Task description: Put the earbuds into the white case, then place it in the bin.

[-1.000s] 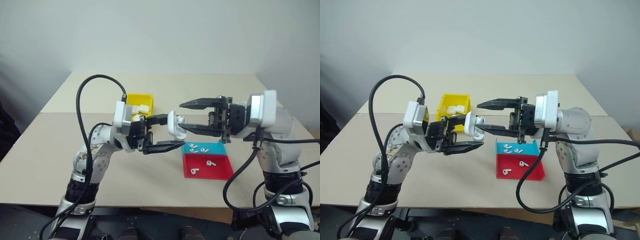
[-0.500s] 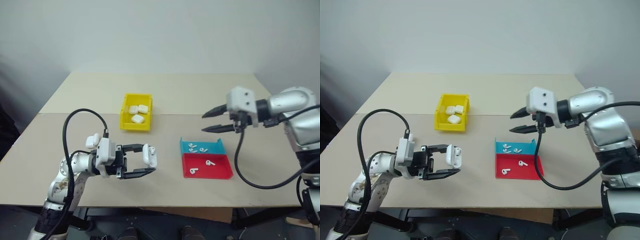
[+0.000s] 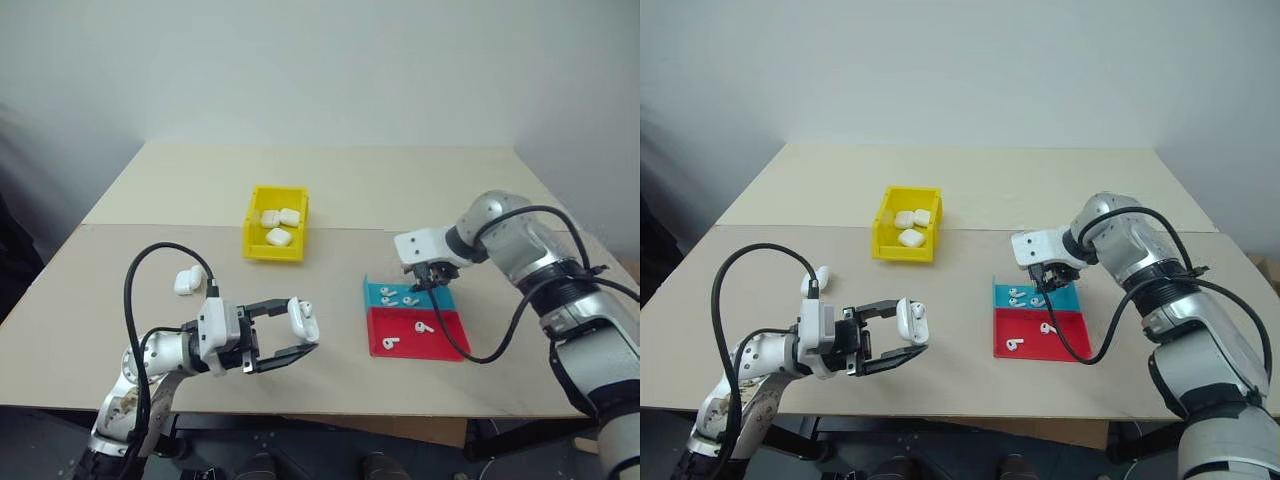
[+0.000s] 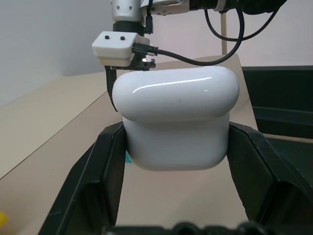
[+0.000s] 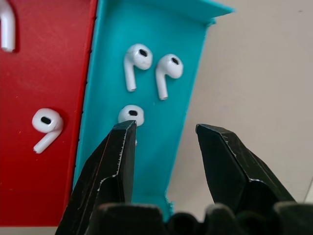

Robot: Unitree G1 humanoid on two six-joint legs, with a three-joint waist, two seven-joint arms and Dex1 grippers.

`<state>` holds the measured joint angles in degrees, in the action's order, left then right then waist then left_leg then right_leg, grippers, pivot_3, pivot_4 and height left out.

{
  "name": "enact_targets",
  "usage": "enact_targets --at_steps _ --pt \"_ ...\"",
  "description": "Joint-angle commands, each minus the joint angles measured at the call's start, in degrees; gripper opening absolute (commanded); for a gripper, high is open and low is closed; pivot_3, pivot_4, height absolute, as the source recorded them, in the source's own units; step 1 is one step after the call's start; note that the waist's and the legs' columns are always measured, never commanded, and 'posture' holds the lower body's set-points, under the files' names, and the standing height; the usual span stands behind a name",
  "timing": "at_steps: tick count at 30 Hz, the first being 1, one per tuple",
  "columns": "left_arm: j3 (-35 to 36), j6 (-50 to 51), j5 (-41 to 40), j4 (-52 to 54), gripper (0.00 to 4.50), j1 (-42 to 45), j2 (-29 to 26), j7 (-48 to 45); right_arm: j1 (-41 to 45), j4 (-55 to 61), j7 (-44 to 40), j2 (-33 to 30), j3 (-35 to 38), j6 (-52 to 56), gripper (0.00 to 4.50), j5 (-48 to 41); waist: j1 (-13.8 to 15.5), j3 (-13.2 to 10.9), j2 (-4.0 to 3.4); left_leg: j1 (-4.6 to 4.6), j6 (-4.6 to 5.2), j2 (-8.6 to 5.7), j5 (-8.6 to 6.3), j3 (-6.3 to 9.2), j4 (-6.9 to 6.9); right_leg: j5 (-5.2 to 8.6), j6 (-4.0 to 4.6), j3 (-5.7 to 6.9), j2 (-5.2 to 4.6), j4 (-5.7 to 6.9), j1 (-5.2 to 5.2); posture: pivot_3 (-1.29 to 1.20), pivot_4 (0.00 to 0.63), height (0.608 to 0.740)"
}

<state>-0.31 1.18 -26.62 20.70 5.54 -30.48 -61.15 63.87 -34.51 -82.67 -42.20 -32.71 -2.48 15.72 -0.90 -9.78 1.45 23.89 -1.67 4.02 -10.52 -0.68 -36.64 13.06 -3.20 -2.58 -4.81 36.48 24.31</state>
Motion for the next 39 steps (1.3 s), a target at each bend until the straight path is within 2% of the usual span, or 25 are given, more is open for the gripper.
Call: enact_targets --at_steps 1,15,39 --pt "-0.4 -0.6 0.2 2.4 2.78 -0.3 0.0 1.2 2.1 -2.0 -1.5 0.3 0.7 -5.4 2.40 1.1 0.0 0.0 0.00 -0.01 0.00 0.00 0.00 0.00 0.00 0.00 0.00 0.00 0.00 0.00 0.00 0.00 0.150 0.740" --pt "0.5 -0.8 1.2 0.7 2.78 2.4 -0.5 4.1 3.9 -13.9 0.6 4.8 1.2 -17.7 2.40 4.6 -0.2 0.0 0.00 -0.07 0.00 0.00 0.00 0.00 0.00 -0.16 0.23 0.00 0.00 0.08 -0.03 0.00 0.150 0.740" --pt "0.0 -0.9 1.3 0.5 2.78 3.6 -1.3 4.1 4.5 -18.5 1.6 6.9 1.3 -22.1 2.40 7.6 -0.5 0.0 -0.02 -0.10 0.00 0.00 0.00 0.00 0.00 -0.18 0.27 -0.01 0.01 0.17 -0.03 0.00 0.150 0.740"
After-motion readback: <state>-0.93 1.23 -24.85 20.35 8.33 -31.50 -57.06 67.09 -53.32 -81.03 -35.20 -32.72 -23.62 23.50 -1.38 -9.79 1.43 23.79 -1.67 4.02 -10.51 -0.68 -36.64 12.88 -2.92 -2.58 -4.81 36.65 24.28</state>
